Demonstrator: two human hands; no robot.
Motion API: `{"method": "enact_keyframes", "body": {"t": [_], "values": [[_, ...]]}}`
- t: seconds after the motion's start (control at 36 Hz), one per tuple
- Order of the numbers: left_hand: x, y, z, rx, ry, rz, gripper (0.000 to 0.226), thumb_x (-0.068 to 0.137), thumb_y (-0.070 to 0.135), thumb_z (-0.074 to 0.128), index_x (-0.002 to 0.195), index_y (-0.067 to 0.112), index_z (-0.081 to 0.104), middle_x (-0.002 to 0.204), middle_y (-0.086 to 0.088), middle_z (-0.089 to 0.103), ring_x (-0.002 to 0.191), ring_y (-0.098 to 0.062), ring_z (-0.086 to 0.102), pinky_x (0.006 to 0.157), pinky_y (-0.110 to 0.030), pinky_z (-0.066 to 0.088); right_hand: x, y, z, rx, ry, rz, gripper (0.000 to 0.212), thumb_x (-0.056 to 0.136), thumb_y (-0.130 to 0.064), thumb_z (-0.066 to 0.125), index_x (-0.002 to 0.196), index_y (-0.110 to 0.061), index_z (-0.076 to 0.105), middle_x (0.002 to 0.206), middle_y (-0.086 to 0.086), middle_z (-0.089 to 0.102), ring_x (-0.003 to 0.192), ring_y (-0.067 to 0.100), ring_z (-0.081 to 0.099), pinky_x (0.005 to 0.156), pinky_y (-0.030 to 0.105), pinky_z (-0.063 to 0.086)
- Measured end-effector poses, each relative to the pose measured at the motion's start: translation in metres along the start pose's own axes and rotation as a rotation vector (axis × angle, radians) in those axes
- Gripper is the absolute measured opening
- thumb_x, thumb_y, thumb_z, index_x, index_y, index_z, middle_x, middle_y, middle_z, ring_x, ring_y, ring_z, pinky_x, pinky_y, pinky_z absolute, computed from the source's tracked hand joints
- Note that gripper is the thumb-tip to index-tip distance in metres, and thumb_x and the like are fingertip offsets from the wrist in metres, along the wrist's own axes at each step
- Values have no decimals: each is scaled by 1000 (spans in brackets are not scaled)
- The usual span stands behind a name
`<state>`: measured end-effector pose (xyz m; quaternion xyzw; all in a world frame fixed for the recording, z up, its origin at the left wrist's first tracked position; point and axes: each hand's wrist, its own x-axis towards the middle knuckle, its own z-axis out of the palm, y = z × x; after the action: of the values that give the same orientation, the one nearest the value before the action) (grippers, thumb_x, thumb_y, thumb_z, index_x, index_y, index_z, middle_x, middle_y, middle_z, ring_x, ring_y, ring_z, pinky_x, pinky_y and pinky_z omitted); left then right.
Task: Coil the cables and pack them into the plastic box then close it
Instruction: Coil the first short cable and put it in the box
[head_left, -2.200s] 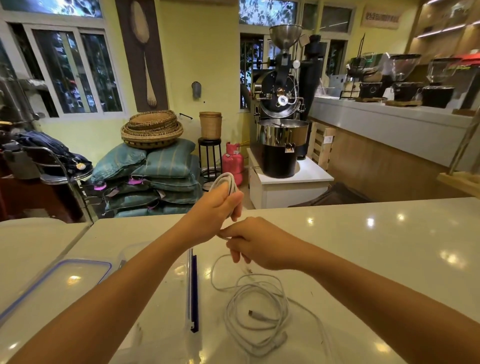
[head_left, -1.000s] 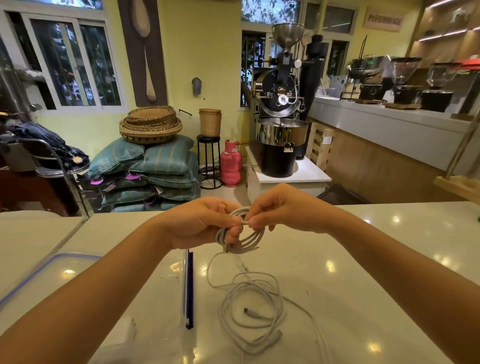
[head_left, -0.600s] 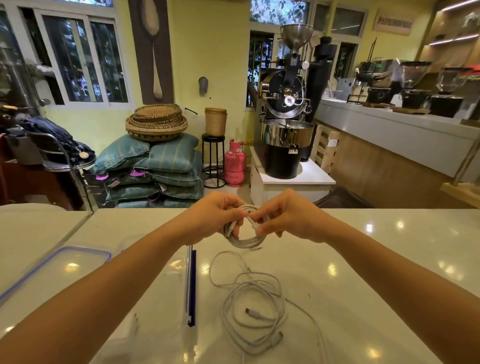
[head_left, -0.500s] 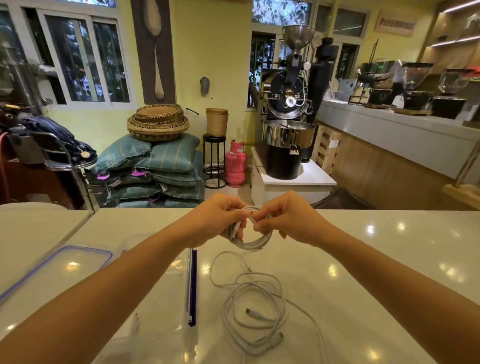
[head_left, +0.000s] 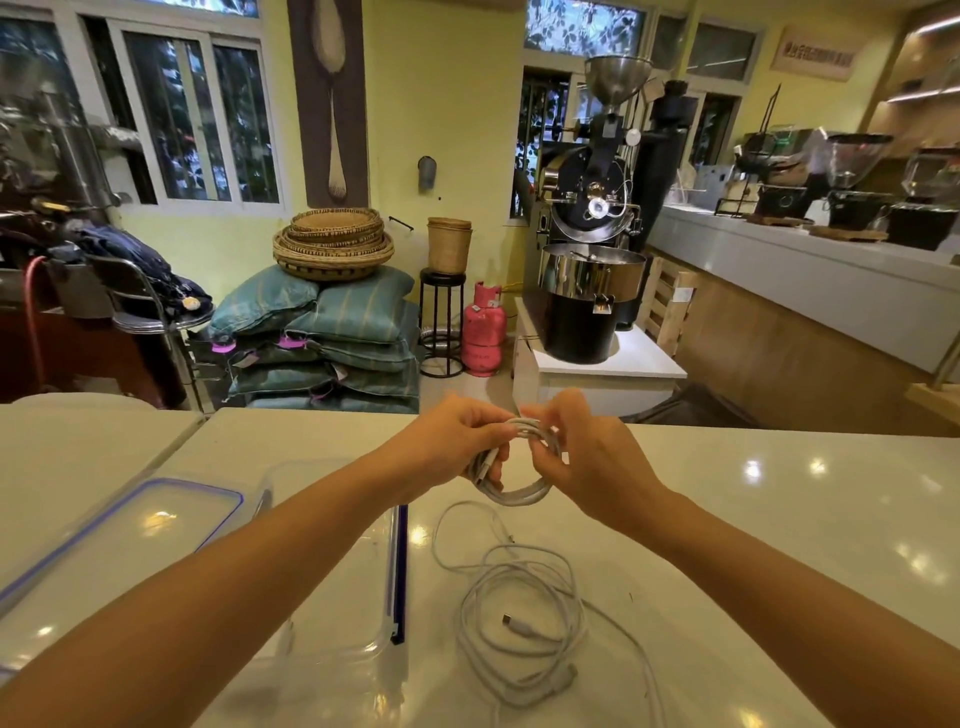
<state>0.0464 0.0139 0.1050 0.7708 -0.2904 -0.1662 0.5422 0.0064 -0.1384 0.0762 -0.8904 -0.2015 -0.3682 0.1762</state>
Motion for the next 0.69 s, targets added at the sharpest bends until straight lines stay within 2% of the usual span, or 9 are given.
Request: {"method": "enact_keyframes", "body": {"t": [0.06,0.11,0.19,0.28,0.39,0.5,0.58,0.64,0.69], "values": [[0,-3,0,-4,6,-18,25,93,12,43,101,0,63,62,-3,52,45,-3,53,64,-28,54,1,-1,1,-74,-31,-21,26,75,-18,58,86,-19,35,45,8,57,31,9,34,26,16,27],[-1,-4,-1,-9,6,-29,25,94,12,43,103,-1,63,63,-4,53,47,-5,54,71,-37,56,4,-3,1,-163,-56,-51,27,74,-17,59,92,-19,40,44,4,57,29,8,33,25,19,33],[-1,-6,-6,-23,3,-50,24,94,14,44,95,3,65,62,-3,56,50,-9,55,79,-44,54,7,-2,2,-281,-72,-163,21,71,-15,62,92,-13,60,51,0,64,31,13,49,29,19,40],[-1,-7,-13,-23,0,-75,25,94,14,44,100,4,65,61,-1,58,48,-7,57,69,-34,55,9,-1,6,-275,-114,-203,19,70,-12,65,89,-9,68,63,5,71,41,17,60,34,22,49],[-6,-10,-23,-5,-25,-99,22,94,16,44,92,12,65,67,-2,61,51,-6,61,55,-19,53,13,-4,13,-219,-149,-206,21,69,-6,71,90,-6,68,72,9,69,44,20,60,35,26,50],[-11,-13,-38,22,-27,-134,20,92,19,47,85,16,65,71,-4,65,56,-9,63,58,-20,54,21,-13,19,-185,-147,-223,16,69,-6,68,85,-3,69,69,11,67,40,20,57,34,25,49],[-16,-15,-51,119,-7,-135,18,89,19,53,84,12,68,73,-6,65,62,-13,63,70,-29,56,29,-20,25,-178,-141,-225,14,70,-9,62,81,-5,71,62,8,64,38,17,55,33,23,45],[-18,-16,-59,225,34,-130,15,87,18,56,86,12,69,73,-5,64,65,-13,61,73,-30,54,34,-25,32,-168,-153,-213,14,71,-9,60,79,-6,71,62,8,63,39,18,54,33,26,46],[-21,-16,-68,312,64,-128,12,85,17,59,86,12,70,70,-3,64,64,-12,59,69,-26,52,39,-32,39,-132,-191,-188,16,74,-10,57,80,-5,71,65,11,63,41,23,56,34,32,48]]}}
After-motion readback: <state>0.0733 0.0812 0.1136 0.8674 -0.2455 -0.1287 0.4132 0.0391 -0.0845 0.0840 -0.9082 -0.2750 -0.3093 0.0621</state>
